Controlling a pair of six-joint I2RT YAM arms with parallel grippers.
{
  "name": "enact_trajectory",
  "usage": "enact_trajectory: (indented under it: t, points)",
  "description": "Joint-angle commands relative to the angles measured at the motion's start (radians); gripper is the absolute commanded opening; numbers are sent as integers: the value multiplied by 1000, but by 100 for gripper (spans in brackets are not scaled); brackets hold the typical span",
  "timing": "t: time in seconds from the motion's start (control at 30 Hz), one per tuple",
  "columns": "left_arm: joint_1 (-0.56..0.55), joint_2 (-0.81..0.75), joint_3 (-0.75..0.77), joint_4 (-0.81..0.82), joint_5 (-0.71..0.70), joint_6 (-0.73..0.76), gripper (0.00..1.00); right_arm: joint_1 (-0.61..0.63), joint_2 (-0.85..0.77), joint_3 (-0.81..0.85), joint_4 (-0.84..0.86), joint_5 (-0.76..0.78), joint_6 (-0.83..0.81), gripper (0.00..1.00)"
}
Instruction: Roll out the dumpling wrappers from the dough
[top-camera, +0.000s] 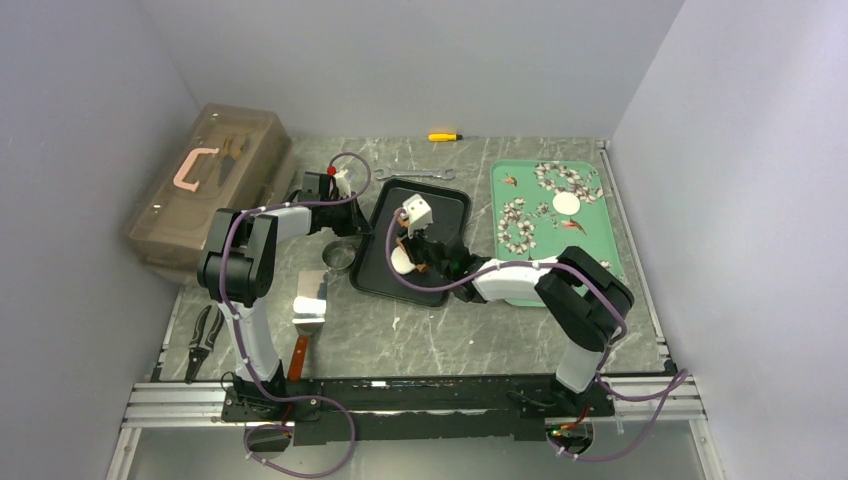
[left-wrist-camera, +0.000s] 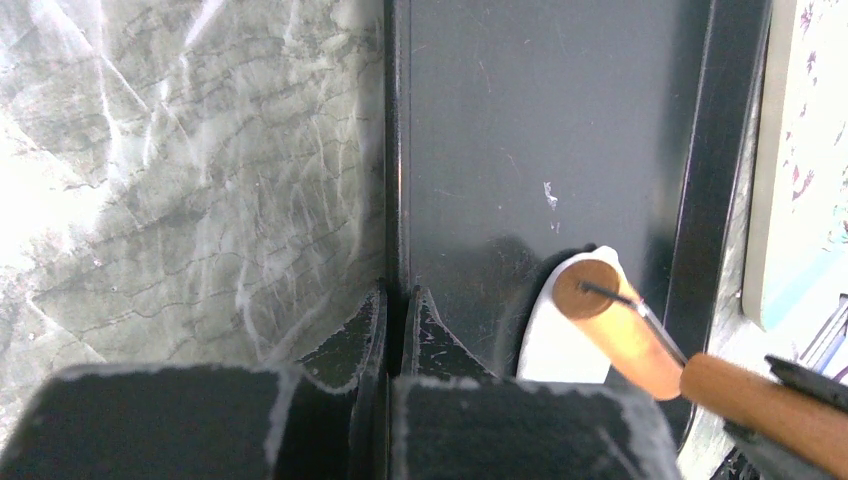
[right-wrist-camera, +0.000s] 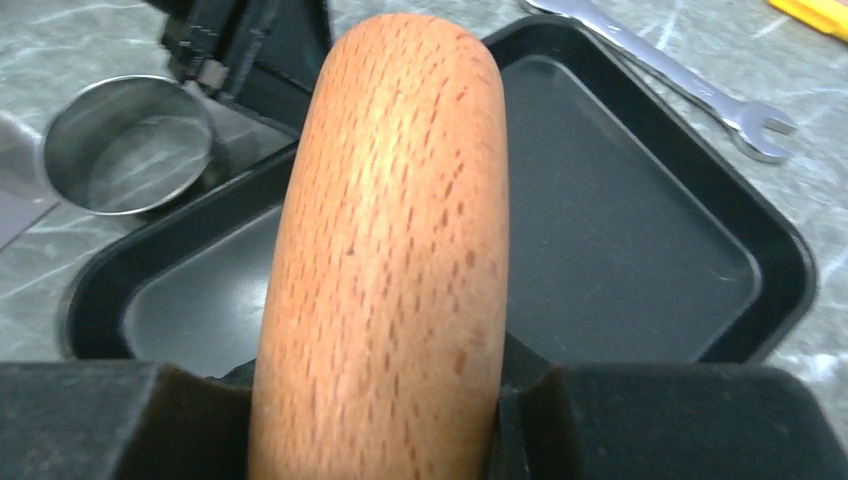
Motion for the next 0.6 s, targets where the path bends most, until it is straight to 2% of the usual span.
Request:
enact_trajectory:
  t: [0.0, 0.27, 0.57]
  points:
    - [4, 50, -4, -67, -27, 28, 0, -43, 20, -49, -39, 110, -36, 0]
    - [4, 48, -5, -70, -32, 27, 0, -110, -9, -90, -43, 120, -43, 0]
    - [4, 52, -6, -72, -38, 23, 0, -119, -80, 34, -118, 58, -68, 0]
